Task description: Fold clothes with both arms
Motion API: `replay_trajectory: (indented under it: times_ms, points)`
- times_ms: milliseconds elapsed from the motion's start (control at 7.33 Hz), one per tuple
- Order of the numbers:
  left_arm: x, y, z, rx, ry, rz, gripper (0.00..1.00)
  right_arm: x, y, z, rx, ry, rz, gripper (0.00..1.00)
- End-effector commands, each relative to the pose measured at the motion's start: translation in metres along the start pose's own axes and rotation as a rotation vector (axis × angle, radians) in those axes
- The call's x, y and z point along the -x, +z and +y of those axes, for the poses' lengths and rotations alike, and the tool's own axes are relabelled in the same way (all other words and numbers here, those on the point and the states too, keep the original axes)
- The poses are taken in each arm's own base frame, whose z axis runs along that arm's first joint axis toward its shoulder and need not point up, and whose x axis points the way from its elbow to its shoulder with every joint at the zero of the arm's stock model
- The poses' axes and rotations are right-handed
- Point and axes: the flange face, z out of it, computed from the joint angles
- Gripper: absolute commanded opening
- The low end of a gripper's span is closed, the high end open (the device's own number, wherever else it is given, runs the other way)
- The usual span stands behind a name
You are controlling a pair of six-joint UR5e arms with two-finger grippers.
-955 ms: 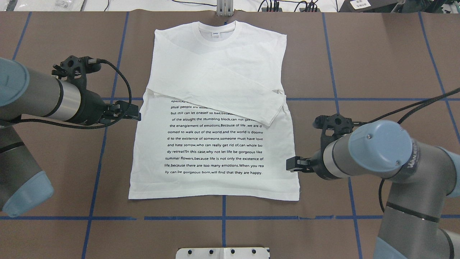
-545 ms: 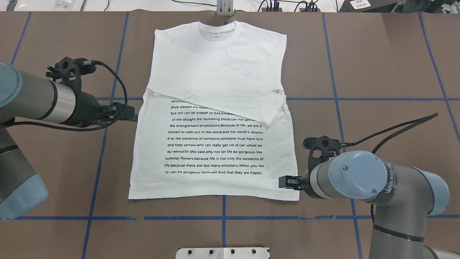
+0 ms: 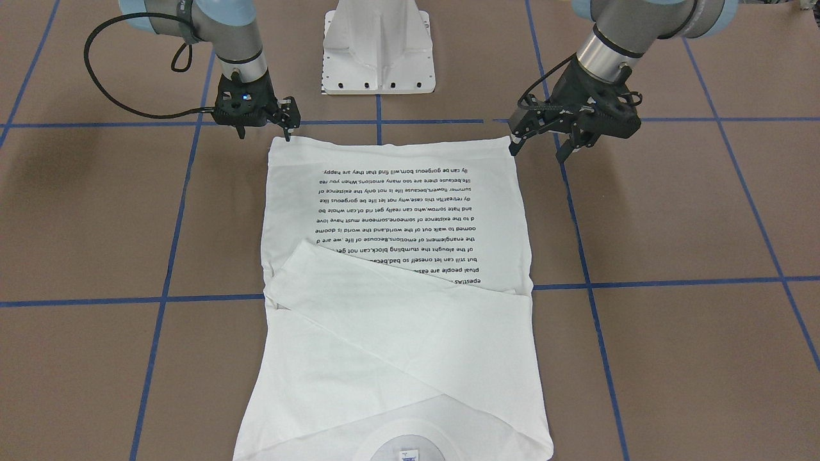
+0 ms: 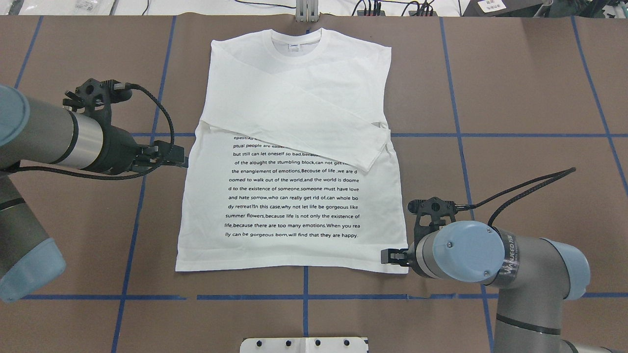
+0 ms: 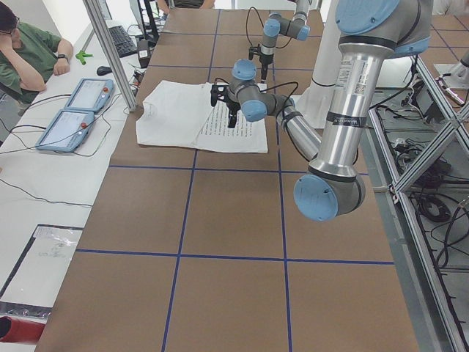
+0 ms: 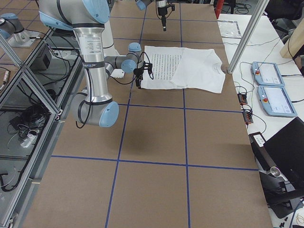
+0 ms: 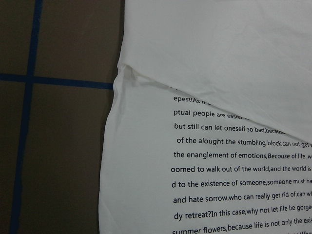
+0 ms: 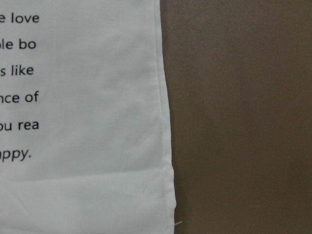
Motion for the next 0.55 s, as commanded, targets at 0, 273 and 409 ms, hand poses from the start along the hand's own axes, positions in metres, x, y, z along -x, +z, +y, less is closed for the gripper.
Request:
replay_trajectory:
  times_ms: [0,273,409]
  points:
    - [0.001,0.001,0.0,0.002,-0.001,-0.002,0.99,0.004,0.003,0.008,0.008,-0.018,-0.007,1.0]
    - [0.001,0.001,0.0,0.002,-0.001,-0.003,0.99,0.006,0.015,0.009,0.003,-0.019,-0.06,1.0]
    - [-0.001,0.001,0.0,0.003,0.001,-0.001,0.99,0.007,0.018,0.01,0.005,-0.02,-0.056,1.0]
